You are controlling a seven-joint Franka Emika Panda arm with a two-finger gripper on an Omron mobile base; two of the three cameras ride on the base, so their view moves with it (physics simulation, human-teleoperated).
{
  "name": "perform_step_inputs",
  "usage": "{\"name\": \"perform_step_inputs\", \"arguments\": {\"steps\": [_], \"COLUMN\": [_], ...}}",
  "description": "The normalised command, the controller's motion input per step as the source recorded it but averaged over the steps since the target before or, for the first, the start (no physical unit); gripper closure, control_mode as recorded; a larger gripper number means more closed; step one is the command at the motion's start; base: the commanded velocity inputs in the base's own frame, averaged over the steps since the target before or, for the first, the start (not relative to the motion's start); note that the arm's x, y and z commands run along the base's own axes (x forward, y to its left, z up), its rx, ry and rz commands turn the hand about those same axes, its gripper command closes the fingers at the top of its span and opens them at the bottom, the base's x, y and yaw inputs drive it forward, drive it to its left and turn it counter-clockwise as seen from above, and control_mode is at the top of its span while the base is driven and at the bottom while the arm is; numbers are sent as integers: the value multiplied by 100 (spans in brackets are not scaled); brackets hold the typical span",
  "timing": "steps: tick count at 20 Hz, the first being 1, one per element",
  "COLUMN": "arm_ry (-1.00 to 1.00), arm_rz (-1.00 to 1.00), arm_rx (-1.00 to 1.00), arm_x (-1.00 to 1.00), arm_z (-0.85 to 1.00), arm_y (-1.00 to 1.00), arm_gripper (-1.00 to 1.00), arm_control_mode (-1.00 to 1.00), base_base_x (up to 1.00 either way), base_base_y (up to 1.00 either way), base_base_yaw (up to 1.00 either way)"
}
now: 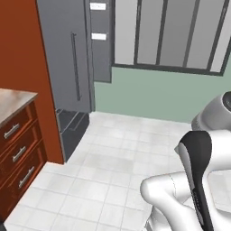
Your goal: Gather the squash and potato from the fridge and place them on a tray on the dining counter. Then gather the chicken drumstick and steak from the fridge and place them on the other tray.
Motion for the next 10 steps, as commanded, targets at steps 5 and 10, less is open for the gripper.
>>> {"name": "perform_step_inputs", "arguments": {"steps": [5,10], "arm_ry": [0,0], "arm_rz": [0,0], "arm_rx": [0,0], "arm_x": [0,0], "arm_z": [0,0], "arm_y": [0,0], "arm_gripper": [-100,-100], "arm_control_mode": [100,100], "base_base_x": [40,46], "base_base_y": [-71,-72], "base_base_yaw": [26,29]}}
